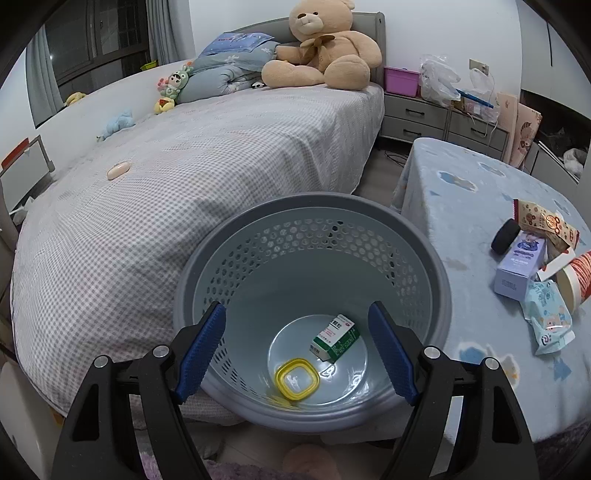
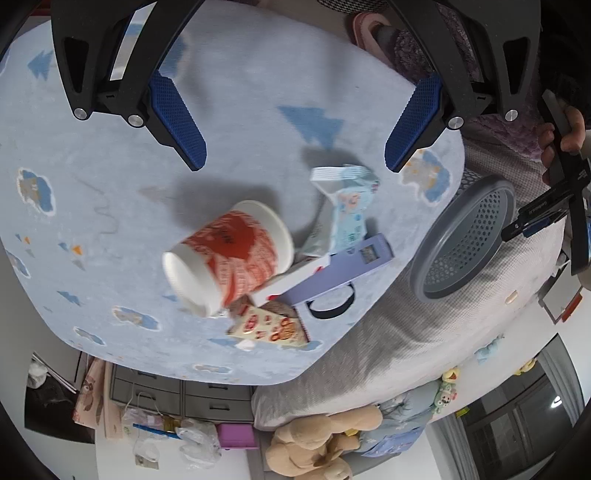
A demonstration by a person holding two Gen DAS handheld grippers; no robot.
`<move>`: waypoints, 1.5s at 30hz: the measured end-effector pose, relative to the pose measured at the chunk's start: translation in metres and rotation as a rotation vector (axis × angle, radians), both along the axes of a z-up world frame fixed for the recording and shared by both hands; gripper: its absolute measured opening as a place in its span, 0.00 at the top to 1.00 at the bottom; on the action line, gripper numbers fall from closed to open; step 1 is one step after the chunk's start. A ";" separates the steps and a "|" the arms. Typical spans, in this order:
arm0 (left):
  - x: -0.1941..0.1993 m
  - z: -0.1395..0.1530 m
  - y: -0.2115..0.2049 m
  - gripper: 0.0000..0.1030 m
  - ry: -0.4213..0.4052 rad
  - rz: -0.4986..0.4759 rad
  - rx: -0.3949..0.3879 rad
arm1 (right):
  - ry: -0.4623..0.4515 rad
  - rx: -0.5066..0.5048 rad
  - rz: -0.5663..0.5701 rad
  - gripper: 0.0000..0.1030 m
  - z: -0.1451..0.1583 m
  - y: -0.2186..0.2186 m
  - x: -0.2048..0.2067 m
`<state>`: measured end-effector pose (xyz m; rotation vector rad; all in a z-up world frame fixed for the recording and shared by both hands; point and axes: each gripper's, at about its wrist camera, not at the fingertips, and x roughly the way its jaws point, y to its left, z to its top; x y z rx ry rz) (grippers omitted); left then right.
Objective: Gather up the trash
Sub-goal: 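Move the right tool back to the table toward the red-white paper cup, then grasp the red-white paper cup with the right tool while the left tool grasps the wet-wipe pack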
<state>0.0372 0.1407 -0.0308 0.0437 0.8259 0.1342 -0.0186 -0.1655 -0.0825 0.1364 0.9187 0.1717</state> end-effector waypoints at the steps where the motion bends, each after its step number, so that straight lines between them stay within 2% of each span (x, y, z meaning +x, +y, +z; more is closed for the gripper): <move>1: -0.001 0.000 -0.004 0.26 -0.002 -0.004 0.003 | -0.003 0.000 -0.004 0.07 0.000 -0.006 0.000; 10: -0.012 -0.007 -0.040 0.26 -0.009 -0.048 0.034 | -0.024 0.026 -0.036 0.07 0.000 -0.046 0.015; 25: -0.008 -0.018 -0.065 0.26 0.009 -0.080 0.092 | -0.013 0.264 -0.122 0.07 -0.018 -0.072 0.056; 32: -0.009 -0.019 -0.066 0.26 0.009 -0.089 0.104 | -0.040 0.286 -0.142 0.07 -0.015 -0.069 0.065; 38: -0.011 -0.021 -0.069 0.26 0.010 -0.096 0.105 | -0.062 0.251 -0.126 0.08 -0.016 -0.059 0.069; 39: -0.011 -0.022 -0.069 0.26 0.011 -0.099 0.105 | -0.070 0.245 -0.126 0.09 -0.015 -0.058 0.068; 42: -0.012 -0.023 -0.073 0.26 0.013 -0.108 0.105 | -0.075 0.237 -0.119 0.22 -0.014 -0.056 0.068; 44: -0.013 -0.024 -0.075 0.26 0.014 -0.115 0.105 | -0.070 0.228 -0.115 0.40 -0.014 -0.054 0.069; 45: -0.014 -0.024 -0.077 0.26 0.015 -0.120 0.104 | -0.069 0.223 -0.112 0.41 -0.013 -0.053 0.068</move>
